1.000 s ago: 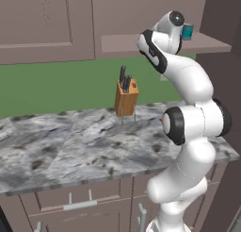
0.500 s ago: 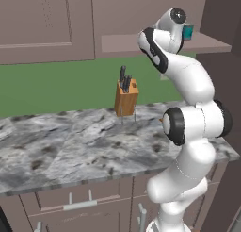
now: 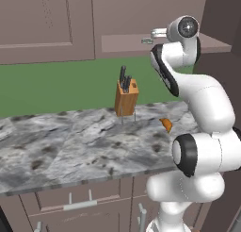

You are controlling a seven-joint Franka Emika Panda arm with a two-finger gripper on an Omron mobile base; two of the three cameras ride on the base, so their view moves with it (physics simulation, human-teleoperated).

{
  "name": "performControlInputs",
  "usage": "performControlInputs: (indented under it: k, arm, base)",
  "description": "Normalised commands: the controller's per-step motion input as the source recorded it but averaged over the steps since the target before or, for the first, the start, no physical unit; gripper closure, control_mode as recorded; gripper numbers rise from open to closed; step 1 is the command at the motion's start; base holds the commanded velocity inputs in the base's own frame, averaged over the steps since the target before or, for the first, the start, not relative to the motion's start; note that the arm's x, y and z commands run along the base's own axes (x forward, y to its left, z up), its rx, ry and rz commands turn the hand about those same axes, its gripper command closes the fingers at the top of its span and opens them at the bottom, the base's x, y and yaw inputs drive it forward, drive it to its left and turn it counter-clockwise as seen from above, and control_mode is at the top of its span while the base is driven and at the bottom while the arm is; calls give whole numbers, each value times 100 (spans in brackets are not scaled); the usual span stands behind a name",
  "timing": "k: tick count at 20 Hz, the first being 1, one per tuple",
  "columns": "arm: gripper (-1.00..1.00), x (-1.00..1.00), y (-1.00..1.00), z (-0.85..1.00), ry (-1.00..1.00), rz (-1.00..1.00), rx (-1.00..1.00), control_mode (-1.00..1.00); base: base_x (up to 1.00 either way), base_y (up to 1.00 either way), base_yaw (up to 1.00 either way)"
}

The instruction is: Restock the canned food cabinet by taking the new fresh canned food from the counter and placing it in the cabinet. Then, take the old canned food from the cabinet and place it on the counter.

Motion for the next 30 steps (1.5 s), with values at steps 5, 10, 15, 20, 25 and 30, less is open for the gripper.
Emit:
performControlInputs:
  k: [5, 10, 15, 20, 25, 30]
  arm:
    - [-100, -18, -98, 27, 15, -10, 26, -100]
    - [-100, 2, -44, 0, 22, -3, 13, -100]
    - [-100, 1, -52, 0, 15, 1, 12, -100]
    - [-100, 3, -19, 0, 0, -1, 0, -100]
    - [-100, 28, -14, -4, 0, 0, 0, -100]
    - [-100, 21, -16, -7, 0, 0, 0, -100]
  base:
    - [0, 0, 0]
    - [0, 0, 0]
    - [0, 0, 0]
    - [0, 0, 0]
    - [0, 0, 0]
    - [0, 0, 0]
